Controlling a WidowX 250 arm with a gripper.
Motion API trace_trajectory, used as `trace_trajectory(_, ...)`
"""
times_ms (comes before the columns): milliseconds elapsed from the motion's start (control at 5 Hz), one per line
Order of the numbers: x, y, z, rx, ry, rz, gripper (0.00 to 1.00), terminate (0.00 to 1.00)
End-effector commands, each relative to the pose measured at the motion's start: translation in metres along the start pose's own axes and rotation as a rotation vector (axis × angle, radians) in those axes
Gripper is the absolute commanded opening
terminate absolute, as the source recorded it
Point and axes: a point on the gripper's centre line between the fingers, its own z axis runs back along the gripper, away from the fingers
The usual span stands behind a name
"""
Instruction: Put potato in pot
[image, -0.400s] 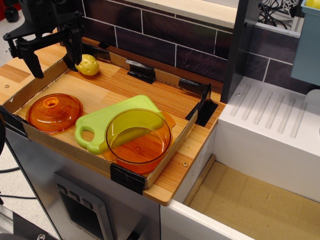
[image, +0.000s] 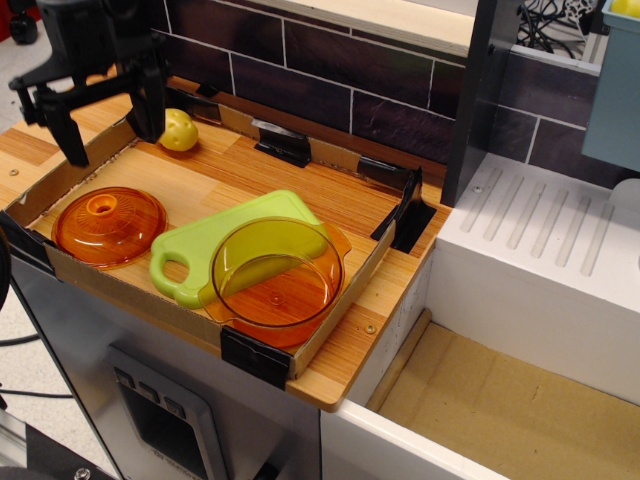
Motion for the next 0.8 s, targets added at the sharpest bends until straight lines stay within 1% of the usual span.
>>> trace_trajectory(0, 0.045, -0.024, 0.041, -0.118, 0.042, 0.232, 1.0, 0.0)
trace_trajectory(200, 0.055, -0.029, 0.046, -0.158, 0.008, 0.3, 1.0, 0.0)
trace_trajectory(400, 0.065, -0.037, 0.035, -0.17, -0.008, 0.373, 1.0, 0.0)
trace_trajectory(600, 0.075, -0.05, 0.028, -0.176, 0.002, 0.426, 1.0, 0.0)
